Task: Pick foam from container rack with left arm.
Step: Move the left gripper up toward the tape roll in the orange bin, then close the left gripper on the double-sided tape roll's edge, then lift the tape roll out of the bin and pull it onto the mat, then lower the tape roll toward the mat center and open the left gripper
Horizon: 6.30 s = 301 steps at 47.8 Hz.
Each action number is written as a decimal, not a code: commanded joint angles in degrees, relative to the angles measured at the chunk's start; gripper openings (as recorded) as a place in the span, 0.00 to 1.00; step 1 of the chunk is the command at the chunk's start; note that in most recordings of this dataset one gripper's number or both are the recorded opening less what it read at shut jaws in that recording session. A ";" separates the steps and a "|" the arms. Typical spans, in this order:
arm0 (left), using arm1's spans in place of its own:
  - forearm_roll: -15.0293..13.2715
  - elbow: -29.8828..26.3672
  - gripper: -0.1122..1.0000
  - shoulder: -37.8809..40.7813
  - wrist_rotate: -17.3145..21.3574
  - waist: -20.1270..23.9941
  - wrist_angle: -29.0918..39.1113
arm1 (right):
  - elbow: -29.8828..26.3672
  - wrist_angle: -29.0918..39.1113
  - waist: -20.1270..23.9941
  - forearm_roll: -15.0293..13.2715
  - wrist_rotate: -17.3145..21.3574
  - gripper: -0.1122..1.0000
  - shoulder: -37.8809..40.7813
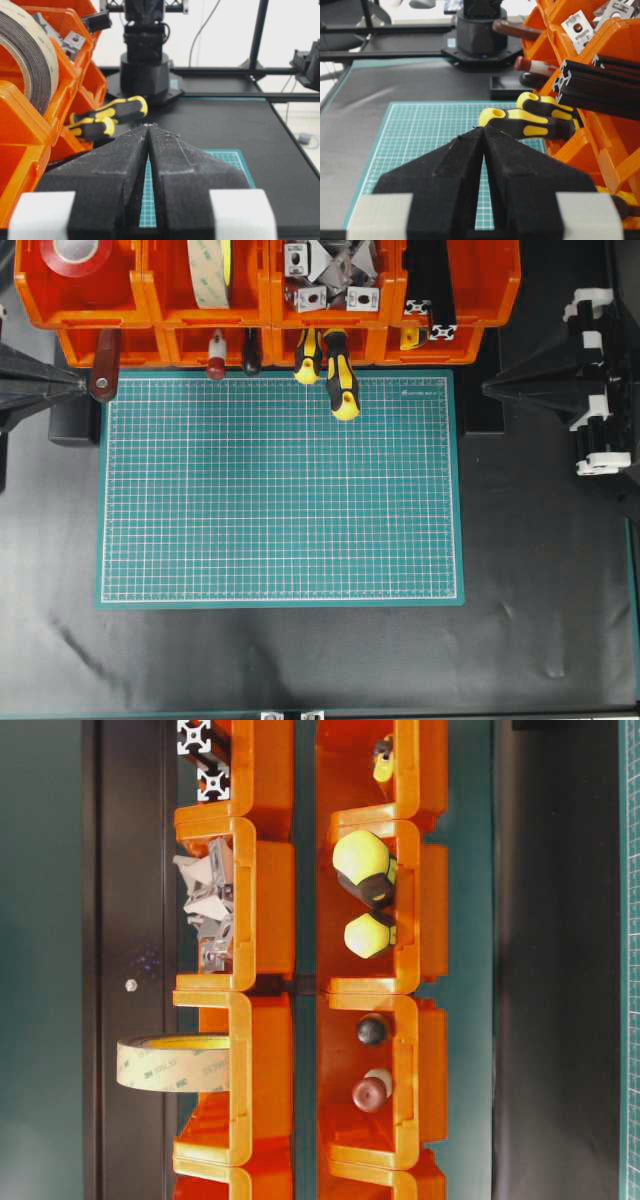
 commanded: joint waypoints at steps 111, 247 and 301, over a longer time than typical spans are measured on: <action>3.69 -50.98 0.87 26.28 -46.23 16.17 54.93 | -3.52 -1.14 5.89 0.18 6.24 0.11 -0.53; 3.60 -42.19 0.35 38.14 -29.62 -18.63 21.71 | -4.31 1.05 7.21 0.18 6.77 0.11 -4.57; 3.69 -35.68 0.35 49.83 -29.53 -14.94 11.60 | -7.29 6.77 7.38 0.26 6.77 0.11 -10.37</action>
